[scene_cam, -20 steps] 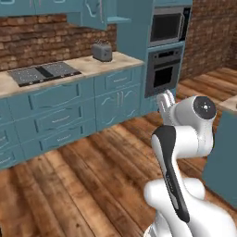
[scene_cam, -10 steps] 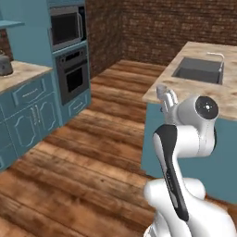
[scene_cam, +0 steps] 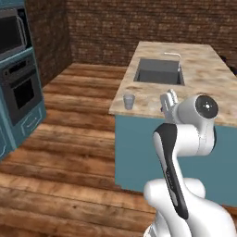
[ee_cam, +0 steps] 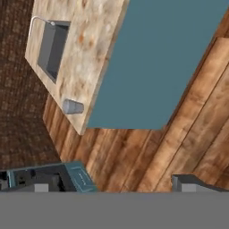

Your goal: Move the glass cup from next to the sink to the open cabinet. Then, move the bowl with the lime to the fridge to clear the area for faucet cleaning.

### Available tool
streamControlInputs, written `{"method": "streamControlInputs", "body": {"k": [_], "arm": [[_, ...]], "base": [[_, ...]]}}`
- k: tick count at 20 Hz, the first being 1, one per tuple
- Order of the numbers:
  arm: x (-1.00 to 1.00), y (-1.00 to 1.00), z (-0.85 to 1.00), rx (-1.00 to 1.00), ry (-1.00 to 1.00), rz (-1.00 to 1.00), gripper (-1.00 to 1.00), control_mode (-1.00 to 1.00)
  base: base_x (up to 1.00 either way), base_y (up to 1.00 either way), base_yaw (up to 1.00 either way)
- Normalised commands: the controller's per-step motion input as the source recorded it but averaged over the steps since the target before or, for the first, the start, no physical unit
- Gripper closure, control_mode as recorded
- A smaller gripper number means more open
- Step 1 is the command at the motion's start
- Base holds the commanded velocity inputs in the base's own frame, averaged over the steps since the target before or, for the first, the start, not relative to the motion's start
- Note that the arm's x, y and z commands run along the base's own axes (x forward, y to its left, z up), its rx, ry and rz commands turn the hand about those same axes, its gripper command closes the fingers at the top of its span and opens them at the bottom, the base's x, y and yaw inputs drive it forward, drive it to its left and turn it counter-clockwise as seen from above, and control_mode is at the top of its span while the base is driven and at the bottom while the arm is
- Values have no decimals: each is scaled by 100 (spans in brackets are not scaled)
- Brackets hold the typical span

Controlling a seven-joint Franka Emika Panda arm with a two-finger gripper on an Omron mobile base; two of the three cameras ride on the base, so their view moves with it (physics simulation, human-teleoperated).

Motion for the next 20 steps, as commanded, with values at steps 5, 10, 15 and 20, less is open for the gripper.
{"method": "streamControlInputs", "body": {"k": [5, 10, 15, 20], "arm": [[0, 0, 0, 0, 0, 0, -100, 100], [0, 0, 0, 0, 0, 0, -100, 100], [0, 0, 0, 0, 0, 0, -100, 100], [0, 0, 0, 0, 0, 0, -100, 100]], "base": [[56, 1, -50], [92, 20, -19], [93, 25, -21], [18, 35, -45]]}}
